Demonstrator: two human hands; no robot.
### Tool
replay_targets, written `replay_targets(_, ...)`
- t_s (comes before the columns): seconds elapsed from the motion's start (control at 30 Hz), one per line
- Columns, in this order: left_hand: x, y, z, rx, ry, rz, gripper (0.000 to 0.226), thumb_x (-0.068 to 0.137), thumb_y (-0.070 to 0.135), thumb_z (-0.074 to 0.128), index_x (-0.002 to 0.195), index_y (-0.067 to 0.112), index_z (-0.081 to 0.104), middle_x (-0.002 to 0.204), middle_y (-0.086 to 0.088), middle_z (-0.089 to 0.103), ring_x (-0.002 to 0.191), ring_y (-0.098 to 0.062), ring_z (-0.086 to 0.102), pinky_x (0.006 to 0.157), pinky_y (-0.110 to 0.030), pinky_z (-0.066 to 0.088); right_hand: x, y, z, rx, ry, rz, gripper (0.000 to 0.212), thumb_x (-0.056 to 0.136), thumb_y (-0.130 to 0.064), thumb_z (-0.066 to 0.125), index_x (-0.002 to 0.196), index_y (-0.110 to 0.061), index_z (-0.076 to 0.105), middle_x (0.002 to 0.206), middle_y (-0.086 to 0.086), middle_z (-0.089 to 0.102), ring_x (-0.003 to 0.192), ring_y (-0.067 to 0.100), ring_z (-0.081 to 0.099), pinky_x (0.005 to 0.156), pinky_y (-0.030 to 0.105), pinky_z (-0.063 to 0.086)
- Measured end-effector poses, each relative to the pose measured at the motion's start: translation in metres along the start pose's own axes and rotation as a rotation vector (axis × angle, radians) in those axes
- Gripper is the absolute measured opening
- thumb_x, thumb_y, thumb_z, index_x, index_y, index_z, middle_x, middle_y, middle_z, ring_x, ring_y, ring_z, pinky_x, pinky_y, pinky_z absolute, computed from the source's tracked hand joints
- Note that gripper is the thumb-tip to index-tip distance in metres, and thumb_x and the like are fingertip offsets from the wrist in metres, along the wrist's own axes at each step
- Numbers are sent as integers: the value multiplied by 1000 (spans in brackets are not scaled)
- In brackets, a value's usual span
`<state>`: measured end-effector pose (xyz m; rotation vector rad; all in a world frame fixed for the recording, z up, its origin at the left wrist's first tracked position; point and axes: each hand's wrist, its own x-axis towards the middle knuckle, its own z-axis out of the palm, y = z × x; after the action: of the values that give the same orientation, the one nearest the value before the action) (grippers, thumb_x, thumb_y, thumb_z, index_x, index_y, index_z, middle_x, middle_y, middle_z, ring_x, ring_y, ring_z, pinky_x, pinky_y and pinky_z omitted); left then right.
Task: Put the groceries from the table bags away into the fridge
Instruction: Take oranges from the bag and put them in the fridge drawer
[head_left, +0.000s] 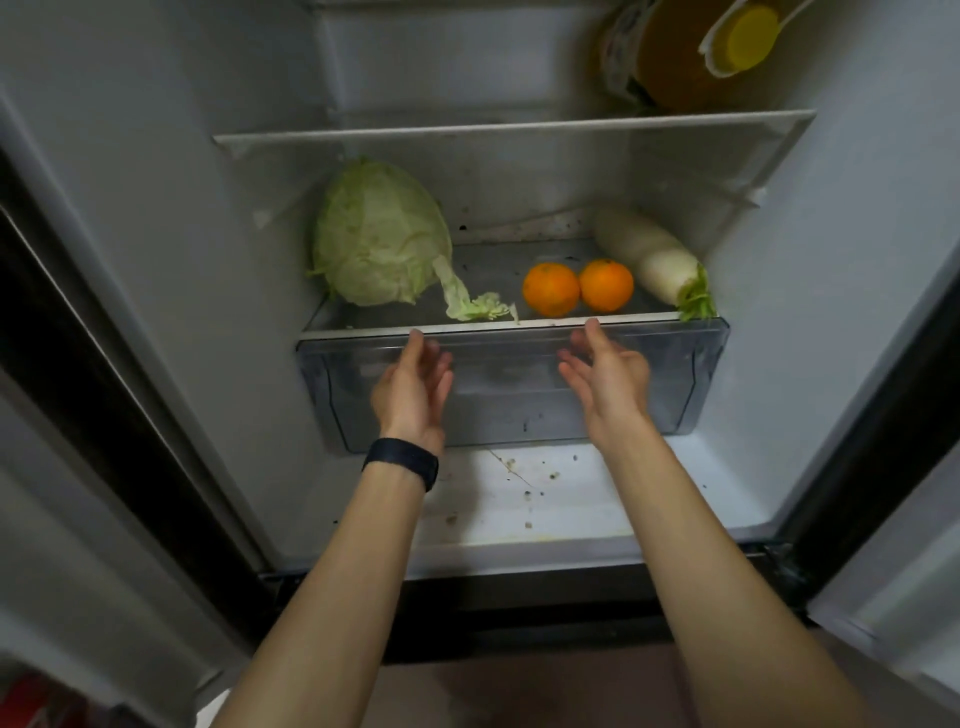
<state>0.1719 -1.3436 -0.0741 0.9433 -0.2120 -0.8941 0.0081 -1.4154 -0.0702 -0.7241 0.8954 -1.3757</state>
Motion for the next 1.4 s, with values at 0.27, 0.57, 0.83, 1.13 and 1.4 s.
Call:
replay_targets(0.27,-24,-7,-12,74,7,138,31,95,29,66,113,4,62,98,-7,74,86,-16,74,76,-24,60,-25,-3,-14,-1,8,-46,21,96,-21,67,102,-9,50,90,8,71,75,18,73,66,27,59)
replay_targets(0.57,-93,-7,-38,74,43,220,19,93,28,69,98,11,62,89,-5,75,79,-13,75,68,-23,60,-87,-12,-53,-46,-63,-53,42,95,-24,68,121,7,56,89,7,73,78,18,75,64,26,58)
replay_targets(0.83,-146,-13,-53,60,53,230,29,93,28,69,107,5,61,88,-4,73,75,-12,73,72,-25,61,-130,-17,-75,-30,-34,-47,31,95,-24,69,110,1,60,87,8,72,79,21,74,66,25,58)
replay_targets(1.13,-183,-19,-73,63,73,214,22,93,29,69,95,9,60,87,-2,72,79,-14,72,65,-22,58,-167,-17,-96,-22,-17,-37,18,95,-20,69,88,-6,61,82,7,71,75,21,73,68,27,58)
replay_targets(1.4,-193,-16,-77,62,71,179,27,94,28,68,105,5,59,88,-2,70,77,-14,71,68,-22,60,-183,-19,-99,1,-33,14,37,95,-19,68,112,13,62,82,8,70,73,18,74,65,23,58)
